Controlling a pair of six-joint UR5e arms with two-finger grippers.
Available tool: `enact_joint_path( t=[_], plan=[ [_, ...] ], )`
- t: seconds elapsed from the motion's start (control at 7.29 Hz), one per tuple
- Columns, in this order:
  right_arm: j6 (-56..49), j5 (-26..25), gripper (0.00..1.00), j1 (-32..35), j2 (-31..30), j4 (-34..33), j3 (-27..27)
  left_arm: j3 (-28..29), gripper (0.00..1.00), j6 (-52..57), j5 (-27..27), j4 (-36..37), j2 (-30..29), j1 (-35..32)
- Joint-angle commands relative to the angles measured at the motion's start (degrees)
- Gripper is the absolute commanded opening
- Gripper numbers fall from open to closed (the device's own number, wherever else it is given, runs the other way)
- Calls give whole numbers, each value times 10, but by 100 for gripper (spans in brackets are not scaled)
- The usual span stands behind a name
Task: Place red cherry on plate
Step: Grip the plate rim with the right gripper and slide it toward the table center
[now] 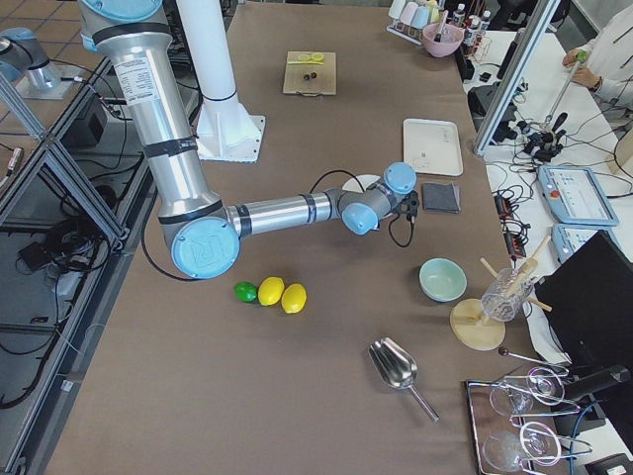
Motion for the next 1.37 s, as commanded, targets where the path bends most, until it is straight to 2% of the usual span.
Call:
enact_joint_path(
  t=[0.0,0.14,0.27,0.41,0.55,0.69,0.82,0.96,1.1,1.23],
  plan=[
    [216,-42,0,-95,50,36,59,-28,98,-246,-6,-103,5,103],
    [298,-117,0,-157,79,63,60,-28,97,-393,2,-196,9,163],
    [324,-168,0,-197,113,60,54,-28,97,-461,30,-239,24,205],
    [359,-199,0,-223,130,60,52,-28,97,-510,82,-260,33,254],
    [361,-207,0,-236,134,58,51,-28,97,-548,121,-284,54,296],
    [364,-232,0,-251,142,58,46,-28,97,-621,160,-325,66,366],
    [365,-237,0,-258,140,58,44,-28,97,-683,204,-363,73,424],
    [365,-248,0,-264,140,58,39,-27,97,-708,269,-364,74,485],
    [366,-255,0,-267,142,58,39,-26,97,-728,305,-364,74,523],
    [366,-255,28,-267,142,58,40,-21,96,-729,317,-363,73,532]
  ],
)
